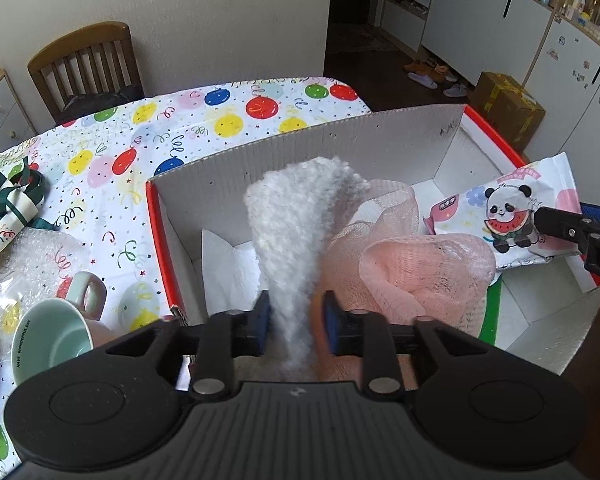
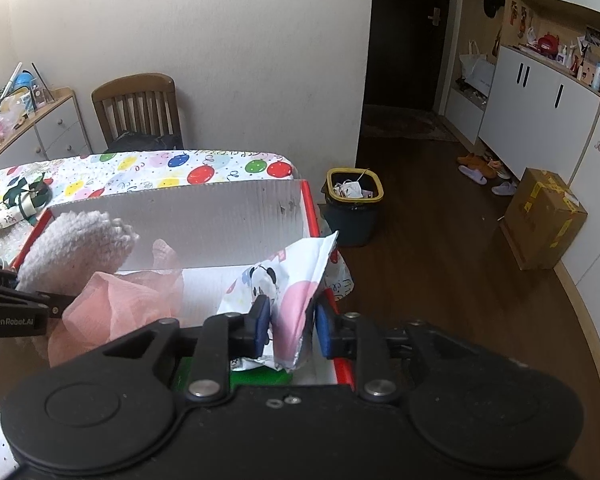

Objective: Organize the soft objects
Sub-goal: 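Open the left gripper on the towel while the right gripper releases the pouch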

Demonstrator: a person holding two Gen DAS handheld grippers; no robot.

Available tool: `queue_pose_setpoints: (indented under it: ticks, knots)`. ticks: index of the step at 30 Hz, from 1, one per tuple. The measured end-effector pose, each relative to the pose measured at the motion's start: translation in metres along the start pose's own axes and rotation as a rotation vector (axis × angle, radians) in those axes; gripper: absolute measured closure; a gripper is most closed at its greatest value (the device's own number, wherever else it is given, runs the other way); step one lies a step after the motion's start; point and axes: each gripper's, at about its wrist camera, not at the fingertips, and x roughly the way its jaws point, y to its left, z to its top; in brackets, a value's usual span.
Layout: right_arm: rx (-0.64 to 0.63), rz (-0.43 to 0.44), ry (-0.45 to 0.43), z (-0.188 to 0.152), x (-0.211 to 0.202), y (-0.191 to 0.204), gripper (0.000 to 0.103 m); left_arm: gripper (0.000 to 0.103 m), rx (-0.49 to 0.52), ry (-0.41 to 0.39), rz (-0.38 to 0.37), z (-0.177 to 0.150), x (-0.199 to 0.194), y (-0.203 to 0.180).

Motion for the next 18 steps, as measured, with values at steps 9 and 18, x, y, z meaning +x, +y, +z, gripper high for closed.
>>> queue_pose_setpoints:
  ticks: [9,18]
  knots:
    - [0.01,0.04,-0.025,-0.002,-0.023,0.001,0.054,0.037,-0.004,-0.08,-0.011,-0.005,-0.027,0.003]
    - [0.035,0.102,-0.066,-0.003,-0.059,0.005,0.042,0.035,-0.023,-0.162,-0.056,-0.017,-0.069,0.018]
